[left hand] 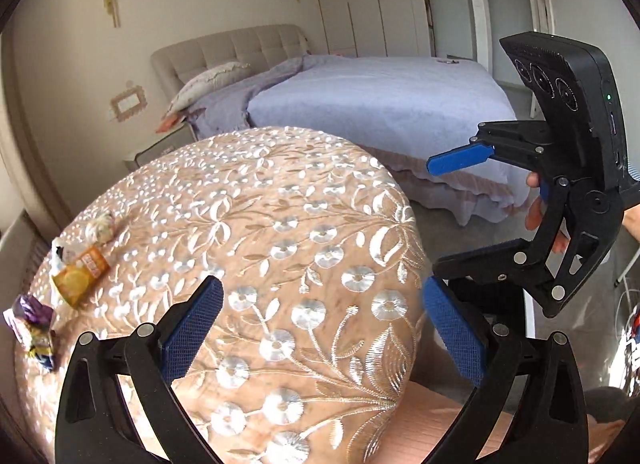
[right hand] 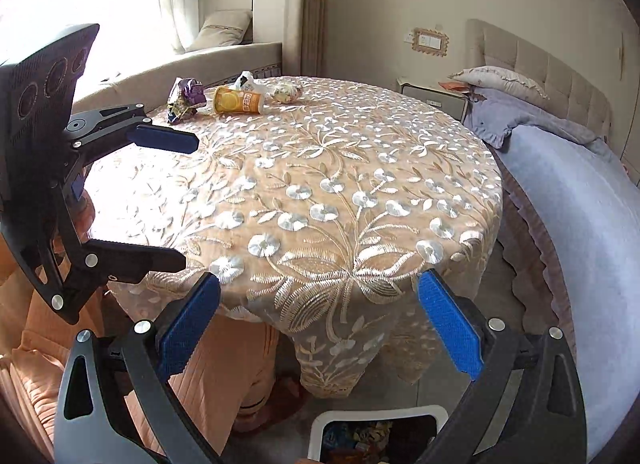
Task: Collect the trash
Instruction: 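Move both tools back over the table toward the noodle bag and cup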
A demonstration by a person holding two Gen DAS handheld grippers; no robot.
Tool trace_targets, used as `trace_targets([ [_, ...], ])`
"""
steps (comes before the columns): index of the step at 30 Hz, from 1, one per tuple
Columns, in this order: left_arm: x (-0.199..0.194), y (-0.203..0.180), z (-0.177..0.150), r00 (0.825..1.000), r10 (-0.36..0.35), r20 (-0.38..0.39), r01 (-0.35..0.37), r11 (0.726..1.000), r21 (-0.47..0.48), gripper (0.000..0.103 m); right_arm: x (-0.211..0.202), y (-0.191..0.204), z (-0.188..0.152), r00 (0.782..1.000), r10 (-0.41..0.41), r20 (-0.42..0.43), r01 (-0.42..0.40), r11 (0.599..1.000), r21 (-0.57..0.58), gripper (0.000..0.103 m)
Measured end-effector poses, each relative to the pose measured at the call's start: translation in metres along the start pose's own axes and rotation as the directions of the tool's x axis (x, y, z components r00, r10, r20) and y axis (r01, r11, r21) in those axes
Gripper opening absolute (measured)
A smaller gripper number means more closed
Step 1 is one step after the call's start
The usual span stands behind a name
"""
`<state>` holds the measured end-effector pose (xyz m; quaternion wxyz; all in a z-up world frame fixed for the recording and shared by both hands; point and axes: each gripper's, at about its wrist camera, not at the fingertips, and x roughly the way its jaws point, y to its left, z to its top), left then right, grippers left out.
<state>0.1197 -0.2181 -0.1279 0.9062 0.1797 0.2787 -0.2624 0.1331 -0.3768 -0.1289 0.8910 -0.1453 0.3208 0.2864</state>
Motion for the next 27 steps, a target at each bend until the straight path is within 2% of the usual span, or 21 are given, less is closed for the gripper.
trace_targets([
  [8, -0.026, 0.071, -0.019, 0.995, 0.1, 0.027, -0.096, 0.988, -0.119, 0.098, 0.041, 0.037, 0.053, 0.993, 0.113, -0.025, -0.115, 0.99, -0.085, 0.099],
  [14, -0.032, 0.112, -0.032, 0.986, 0.166, 0.013, -0.162, 0.972, -0.168, 0.098, 0.072, 0.056, 0.092, 0.988, 0.157, 0.007, -0.155, 0.98, -0.125, 0.099],
  [21, -0.044, 0.15, -0.041, 0.971, 0.239, 0.005, -0.233, 0.949, -0.215, 0.098, 0.11, 0.08, 0.122, 0.98, 0.196, -0.018, -0.195, 0.96, -0.201, 0.099],
  [27, -0.049, 0.183, -0.049, 0.963, 0.268, -0.016, -0.261, 0.924, -0.281, 0.098, 0.136, 0.093, 0.142, 0.972, 0.231, -0.036, -0.232, 0.941, -0.247, 0.099],
])
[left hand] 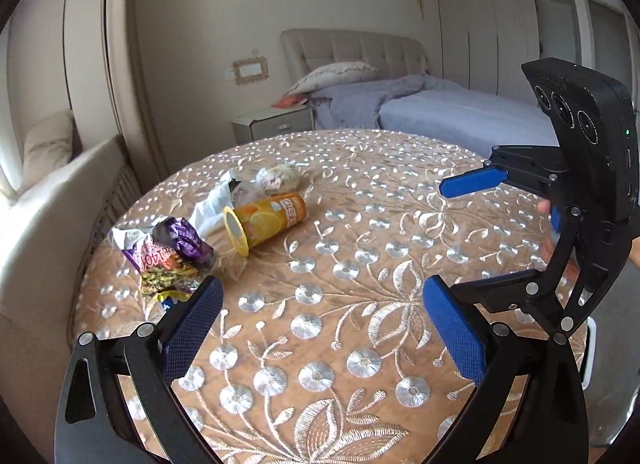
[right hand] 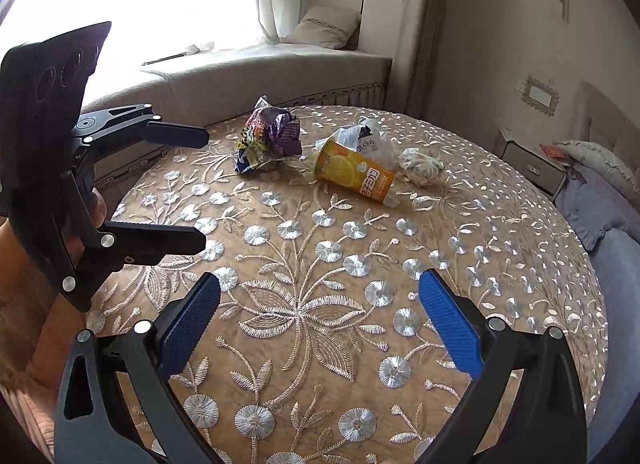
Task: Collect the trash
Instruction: 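Move both tools back over the table toward the noodle bag and cup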
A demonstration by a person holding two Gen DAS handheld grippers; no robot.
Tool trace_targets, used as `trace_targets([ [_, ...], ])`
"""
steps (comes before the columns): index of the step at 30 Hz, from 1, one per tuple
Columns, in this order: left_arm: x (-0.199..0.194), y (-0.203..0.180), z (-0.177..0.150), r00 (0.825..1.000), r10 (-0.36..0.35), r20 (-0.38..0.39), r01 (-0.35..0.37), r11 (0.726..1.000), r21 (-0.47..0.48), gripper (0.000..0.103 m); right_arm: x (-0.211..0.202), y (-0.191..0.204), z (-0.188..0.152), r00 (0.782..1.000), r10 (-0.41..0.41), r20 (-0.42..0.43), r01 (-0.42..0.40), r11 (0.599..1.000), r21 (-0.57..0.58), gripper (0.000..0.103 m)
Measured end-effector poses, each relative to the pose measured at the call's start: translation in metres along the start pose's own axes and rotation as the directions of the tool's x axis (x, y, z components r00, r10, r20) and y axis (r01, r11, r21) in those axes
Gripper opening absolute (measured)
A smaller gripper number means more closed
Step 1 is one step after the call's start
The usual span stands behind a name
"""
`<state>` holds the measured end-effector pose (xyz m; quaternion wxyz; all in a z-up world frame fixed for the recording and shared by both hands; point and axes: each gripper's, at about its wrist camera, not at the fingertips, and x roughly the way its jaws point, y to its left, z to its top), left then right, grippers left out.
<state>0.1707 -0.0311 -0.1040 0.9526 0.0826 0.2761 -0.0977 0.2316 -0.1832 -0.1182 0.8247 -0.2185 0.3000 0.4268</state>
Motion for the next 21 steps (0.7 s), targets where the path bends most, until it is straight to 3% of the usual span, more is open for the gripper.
trace_targets([
  [16, 0.025, 0.075, 0.007, 0.991, 0.135, -0.024, -0.136, 0.988, -0.079, 0.098, 0.073, -0.018, 0.047, 0.997, 0.047, -0.057, -0.051, 0.996, -0.074, 0.099],
  [21, 0.047, 0.107, 0.006, 0.986, 0.145, -0.08, -0.154, 0.982, -0.113, 0.098, 0.11, -0.029, 0.065, 0.996, 0.045, -0.08, -0.055, 0.99, -0.126, 0.099],
])
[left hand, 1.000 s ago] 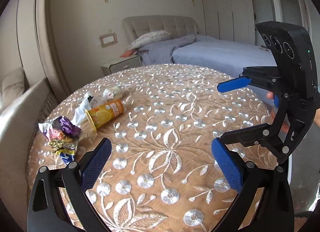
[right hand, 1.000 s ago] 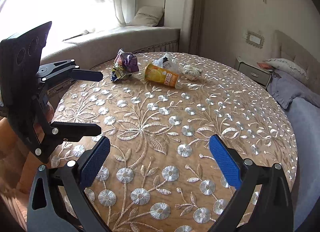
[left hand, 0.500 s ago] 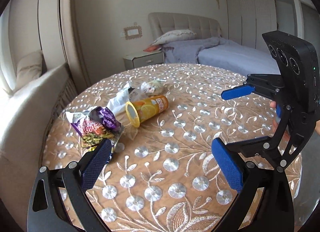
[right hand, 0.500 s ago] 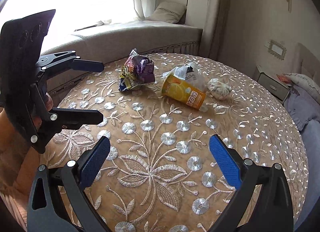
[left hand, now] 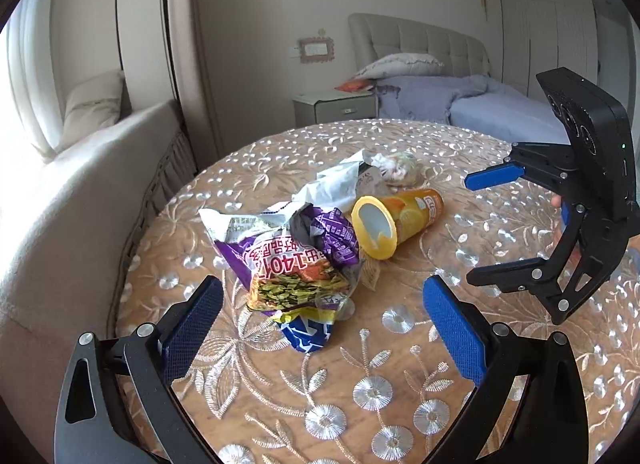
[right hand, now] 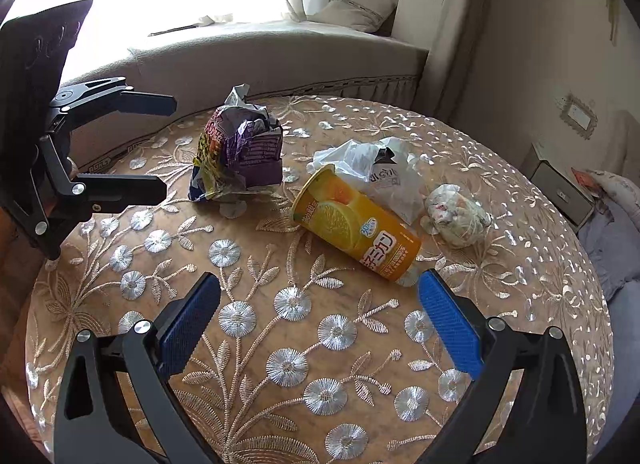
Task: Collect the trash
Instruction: 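Grasp the purple noodle bag with the left tool while the right tool grasps the orange cup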
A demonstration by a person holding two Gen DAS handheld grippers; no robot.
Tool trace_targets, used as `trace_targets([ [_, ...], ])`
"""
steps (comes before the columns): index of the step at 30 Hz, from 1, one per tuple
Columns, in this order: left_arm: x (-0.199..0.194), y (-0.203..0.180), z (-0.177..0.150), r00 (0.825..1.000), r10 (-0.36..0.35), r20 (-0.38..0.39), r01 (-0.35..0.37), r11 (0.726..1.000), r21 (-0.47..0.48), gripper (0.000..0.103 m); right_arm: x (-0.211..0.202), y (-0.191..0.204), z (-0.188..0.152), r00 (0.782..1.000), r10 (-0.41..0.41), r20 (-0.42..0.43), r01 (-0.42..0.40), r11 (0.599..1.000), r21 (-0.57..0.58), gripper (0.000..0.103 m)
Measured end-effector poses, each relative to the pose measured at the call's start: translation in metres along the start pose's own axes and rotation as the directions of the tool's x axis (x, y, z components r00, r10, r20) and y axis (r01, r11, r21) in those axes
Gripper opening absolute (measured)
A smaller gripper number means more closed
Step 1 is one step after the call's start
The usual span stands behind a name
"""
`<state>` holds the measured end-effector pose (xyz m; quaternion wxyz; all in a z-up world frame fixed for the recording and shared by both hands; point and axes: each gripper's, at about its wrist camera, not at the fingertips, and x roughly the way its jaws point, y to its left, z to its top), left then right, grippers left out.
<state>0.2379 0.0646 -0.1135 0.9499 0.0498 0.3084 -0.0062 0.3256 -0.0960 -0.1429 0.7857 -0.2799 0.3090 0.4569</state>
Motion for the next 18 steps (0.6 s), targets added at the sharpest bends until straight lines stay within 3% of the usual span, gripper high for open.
trace_targets([
  [3, 0.019, 0.009, 0.005, 0.999, 0.008, -0.035, -0.008, 1.0, 0.01, 0.098, 0.023, -0.009, 0.012, 0.999, 0.023, -0.027, -0.024, 0.999, -0.024, 0.099],
  [12, 0.082, 0.028, 0.026, 0.982, -0.097, -0.162, 0.093, 0.995, -0.032, 0.098, 0.073, -0.015, 0.037, 0.99, 0.067, -0.122, -0.08, 0.991, -0.111, 0.098],
  [13, 0.088, 0.027, 0.027, 0.979, -0.1, -0.175, 0.096, 0.995, -0.034, 0.097, 0.074, -0.014, 0.039, 0.989, 0.071, -0.13, -0.087, 0.989, -0.119, 0.086],
  [14, 0.094, 0.025, 0.028, 0.975, -0.108, -0.193, 0.104, 0.994, -0.03, 0.092, 0.075, -0.013, 0.039, 0.989, 0.068, -0.134, -0.085, 0.988, -0.13, 0.078],
  [15, 0.099, 0.023, 0.028, 0.97, -0.117, -0.215, 0.114, 0.993, -0.027, 0.08, 0.074, -0.011, 0.038, 0.989, 0.066, -0.134, -0.084, 0.987, -0.133, 0.077],
  [18, 0.099, 0.018, 0.028, 0.973, -0.107, -0.206, 0.108, 0.994, -0.01, 0.07, 0.068, -0.006, 0.036, 0.99, 0.062, -0.126, -0.079, 0.988, -0.133, 0.069],
])
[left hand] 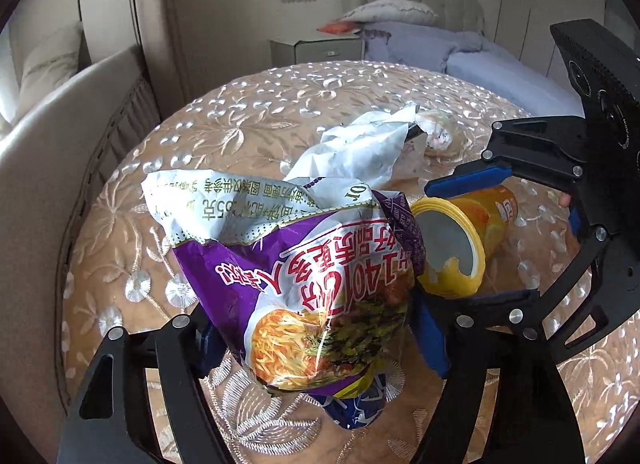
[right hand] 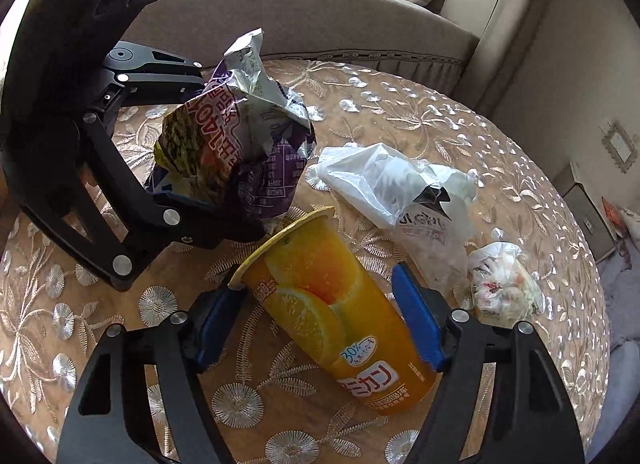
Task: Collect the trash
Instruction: 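Carry the noodle bag and orange cup to the bin and open both tools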
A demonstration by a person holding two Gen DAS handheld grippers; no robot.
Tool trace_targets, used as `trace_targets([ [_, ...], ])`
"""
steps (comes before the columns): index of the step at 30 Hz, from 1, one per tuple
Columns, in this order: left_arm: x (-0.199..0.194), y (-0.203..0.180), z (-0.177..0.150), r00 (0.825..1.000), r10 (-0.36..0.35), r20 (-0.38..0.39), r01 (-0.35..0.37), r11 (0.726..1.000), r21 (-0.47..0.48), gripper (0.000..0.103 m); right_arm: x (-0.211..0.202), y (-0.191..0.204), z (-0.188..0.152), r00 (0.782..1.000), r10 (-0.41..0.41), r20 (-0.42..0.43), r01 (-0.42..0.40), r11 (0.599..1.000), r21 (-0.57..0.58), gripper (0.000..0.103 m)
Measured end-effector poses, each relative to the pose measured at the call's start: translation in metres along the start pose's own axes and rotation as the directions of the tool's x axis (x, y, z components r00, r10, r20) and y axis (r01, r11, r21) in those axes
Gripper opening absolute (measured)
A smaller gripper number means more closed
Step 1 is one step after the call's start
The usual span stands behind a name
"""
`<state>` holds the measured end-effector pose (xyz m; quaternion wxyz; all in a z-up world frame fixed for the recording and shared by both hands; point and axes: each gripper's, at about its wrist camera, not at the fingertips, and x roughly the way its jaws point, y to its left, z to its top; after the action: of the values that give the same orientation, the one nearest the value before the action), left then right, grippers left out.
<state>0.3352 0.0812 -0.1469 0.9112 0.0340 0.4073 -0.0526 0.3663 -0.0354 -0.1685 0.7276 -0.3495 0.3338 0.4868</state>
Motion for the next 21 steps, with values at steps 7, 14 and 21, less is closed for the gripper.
trace_targets([
  [7, -0.046, -0.031, -0.023, 0.996, 0.038, 0.08, -0.039, 0.999, 0.014, 0.069, -0.048, 0.02, -0.023, 0.997, -0.029, 0.069, 0.025, 0.998, 0.057, 0.06],
  [14, -0.097, -0.081, -0.055, 0.99, -0.052, 0.13, 0.051, 0.999, 0.011, 0.069, -0.115, 0.059, -0.065, 0.991, -0.049, 0.123, 0.034, 0.993, 0.117, 0.059],
  [21, -0.133, -0.149, -0.082, 0.98, -0.136, 0.145, 0.121, 0.987, 0.104, 0.07, -0.175, 0.099, -0.131, 0.986, -0.128, 0.107, 0.102, 0.971, 0.218, 0.059],
])
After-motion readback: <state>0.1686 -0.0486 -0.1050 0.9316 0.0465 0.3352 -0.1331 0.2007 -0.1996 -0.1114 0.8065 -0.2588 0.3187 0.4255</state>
